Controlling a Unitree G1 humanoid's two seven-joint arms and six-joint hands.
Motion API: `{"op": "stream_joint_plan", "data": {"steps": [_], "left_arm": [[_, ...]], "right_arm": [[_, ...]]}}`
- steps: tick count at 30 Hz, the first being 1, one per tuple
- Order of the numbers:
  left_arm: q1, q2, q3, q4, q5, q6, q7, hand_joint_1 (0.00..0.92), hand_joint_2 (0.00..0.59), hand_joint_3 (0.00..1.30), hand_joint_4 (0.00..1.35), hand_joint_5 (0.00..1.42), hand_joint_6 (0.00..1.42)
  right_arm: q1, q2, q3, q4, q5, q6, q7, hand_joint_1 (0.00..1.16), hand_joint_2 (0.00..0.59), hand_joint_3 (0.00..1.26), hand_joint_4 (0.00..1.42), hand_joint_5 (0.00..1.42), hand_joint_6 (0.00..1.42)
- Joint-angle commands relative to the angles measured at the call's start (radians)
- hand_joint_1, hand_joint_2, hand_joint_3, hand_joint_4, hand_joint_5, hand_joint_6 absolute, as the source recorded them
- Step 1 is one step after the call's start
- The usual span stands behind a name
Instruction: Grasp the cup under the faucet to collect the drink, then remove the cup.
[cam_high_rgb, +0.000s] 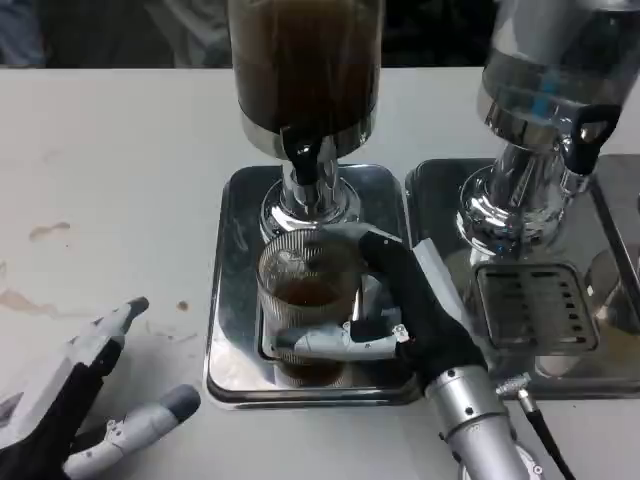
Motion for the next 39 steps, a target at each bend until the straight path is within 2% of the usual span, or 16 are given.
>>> {"op": "stream_joint_plan", "data": {"steps": [1, 16, 30, 35, 39], "left_arm": [[0.011, 0.018, -0.011, -0.023, 0.029, -0.013, 0.022, 0.0, 0.032, 0.0, 0.0, 0.0, 0.0], [0.061, 0.024, -0.016, -0.109, 0.124, -0.013, 0.051, 0.0, 0.032, 0.0, 0.0, 0.0, 0.0], [0.1, 0.062, 0.004, -0.172, 0.174, -0.011, 0.074, 0.0, 0.032, 0.0, 0.0, 0.0, 0.0], [0.132, 0.063, 0.024, -0.207, 0.209, -0.007, 0.11, 0.0, 0.032, 0.0, 0.0, 0.0, 0.0], [0.21, 0.046, 0.045, -0.273, 0.279, -0.023, 0.186, 0.0, 0.035, 0.0, 0.0, 0.0, 0.0]], "right_arm": [[0.023, -0.01, -0.012, -0.097, 0.009, 0.019, 0.013, 1.02, 0.147, 0.78, 0.83, 0.98, 1.37], [0.144, -0.063, -0.041, -0.333, 0.021, 0.11, 0.089, 1.0, 0.152, 0.79, 0.84, 0.99, 1.36], [0.24, -0.094, -0.077, -0.507, 0.053, 0.143, 0.139, 1.0, 0.158, 0.79, 0.85, 0.99, 1.36], [0.256, -0.107, -0.078, -0.537, 0.041, 0.138, 0.147, 1.0, 0.16, 0.79, 0.85, 0.99, 1.36], [0.285, -0.106, -0.08, -0.574, 0.072, 0.145, 0.168, 1.0, 0.161, 0.79, 0.85, 0.99, 1.36]]}}
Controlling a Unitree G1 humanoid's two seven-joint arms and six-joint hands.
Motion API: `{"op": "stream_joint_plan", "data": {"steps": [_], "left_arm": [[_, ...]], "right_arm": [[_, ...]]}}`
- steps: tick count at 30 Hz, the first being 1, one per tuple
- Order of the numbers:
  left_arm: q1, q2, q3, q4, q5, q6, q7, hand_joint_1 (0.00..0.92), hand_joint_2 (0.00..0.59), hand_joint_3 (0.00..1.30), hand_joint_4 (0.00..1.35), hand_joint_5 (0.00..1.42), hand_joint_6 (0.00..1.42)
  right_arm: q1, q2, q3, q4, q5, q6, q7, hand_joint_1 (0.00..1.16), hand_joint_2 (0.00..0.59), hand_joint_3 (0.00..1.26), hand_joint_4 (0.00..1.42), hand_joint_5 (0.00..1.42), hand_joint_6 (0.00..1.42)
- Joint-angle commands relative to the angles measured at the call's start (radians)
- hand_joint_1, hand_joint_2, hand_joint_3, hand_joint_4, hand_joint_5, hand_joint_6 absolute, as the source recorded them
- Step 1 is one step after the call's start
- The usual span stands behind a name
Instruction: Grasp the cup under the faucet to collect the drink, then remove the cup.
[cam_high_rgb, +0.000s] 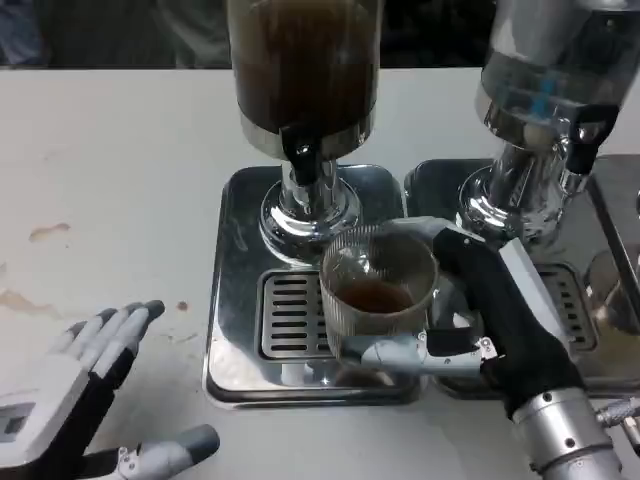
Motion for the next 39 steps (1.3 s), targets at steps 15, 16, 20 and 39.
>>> {"op": "stream_joint_plan", "data": {"steps": [15, 16, 20, 39], "left_arm": [[0.243, -0.057, 0.033, -0.164, 0.176, -0.044, 0.239, 0.0, 0.085, 0.0, 0.0, 0.0, 0.0], [0.248, -0.059, 0.032, -0.171, 0.182, -0.036, 0.236, 0.0, 0.086, 0.0, 0.0, 0.0, 0.0], [0.273, -0.082, 0.034, -0.206, 0.199, -0.011, 0.239, 0.0, 0.087, 0.0, 0.0, 0.0, 0.0], [0.34, -0.167, 0.012, -0.26, 0.243, -0.003, 0.276, 0.0, 0.092, 0.0, 0.0, 0.0, 0.0]], "right_arm": [[0.115, -0.045, -0.021, -0.194, 0.079, -0.002, 0.089, 0.99, 0.171, 0.79, 0.86, 1.0, 1.36], [0.119, -0.049, -0.022, -0.199, 0.081, -0.002, 0.094, 0.99, 0.171, 0.79, 0.86, 1.0, 1.36], [0.15, -0.07, -0.032, -0.232, 0.112, 0.002, 0.124, 0.98, 0.17, 0.79, 0.86, 1.0, 1.36], [0.268, -0.113, -0.057, -0.308, 0.171, -0.045, 0.172, 0.97, 0.177, 0.79, 0.86, 1.0, 1.36]]}}
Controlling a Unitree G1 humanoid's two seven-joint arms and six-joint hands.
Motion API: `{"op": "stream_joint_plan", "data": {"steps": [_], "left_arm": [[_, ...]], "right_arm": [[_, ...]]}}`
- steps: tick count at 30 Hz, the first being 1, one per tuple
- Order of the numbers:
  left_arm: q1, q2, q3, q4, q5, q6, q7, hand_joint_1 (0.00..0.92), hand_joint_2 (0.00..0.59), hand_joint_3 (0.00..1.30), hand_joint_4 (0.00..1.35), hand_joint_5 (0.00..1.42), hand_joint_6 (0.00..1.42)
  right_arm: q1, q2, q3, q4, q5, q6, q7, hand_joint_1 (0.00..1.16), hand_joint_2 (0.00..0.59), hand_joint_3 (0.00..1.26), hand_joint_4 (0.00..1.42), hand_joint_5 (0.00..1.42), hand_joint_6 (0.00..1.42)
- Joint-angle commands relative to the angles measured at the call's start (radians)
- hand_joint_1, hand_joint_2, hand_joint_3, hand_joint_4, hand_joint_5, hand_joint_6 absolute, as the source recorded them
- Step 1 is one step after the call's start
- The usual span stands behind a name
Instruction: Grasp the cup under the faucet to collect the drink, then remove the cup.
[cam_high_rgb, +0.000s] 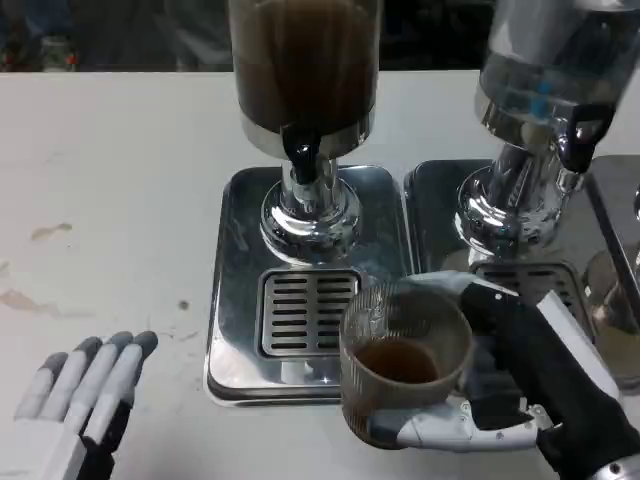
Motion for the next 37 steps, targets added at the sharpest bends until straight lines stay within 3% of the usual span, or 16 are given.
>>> {"op": "stream_joint_plan", "data": {"steps": [1, 14, 37], "left_arm": [[0.015, -0.019, -0.009, -0.023, 0.02, 0.01, 0.02, 0.0, 0.092, 0.0, 0.0, 0.0, 0.0], [0.005, -0.018, -0.021, -0.06, 0.041, 0.063, -0.016, 0.0, 0.094, 0.0, 0.0, 0.0, 0.0], [-0.008, -0.006, -0.029, -0.064, 0.032, 0.074, -0.026, 0.0, 0.094, 0.0, 0.0, 0.0, 0.0]], "right_arm": [[0.014, -0.001, -0.01, -0.045, 0.025, -0.052, -0.001, 0.97, 0.178, 0.79, 0.86, 1.0, 1.36], [0.034, 0.015, -0.041, -0.04, 0.023, -0.1, -0.015, 0.97, 0.179, 0.8, 0.86, 1.0, 1.36], [0.039, 0.04, -0.043, -0.021, 0.023, -0.123, -0.022, 0.97, 0.186, 0.8, 0.87, 1.0, 1.36]]}}
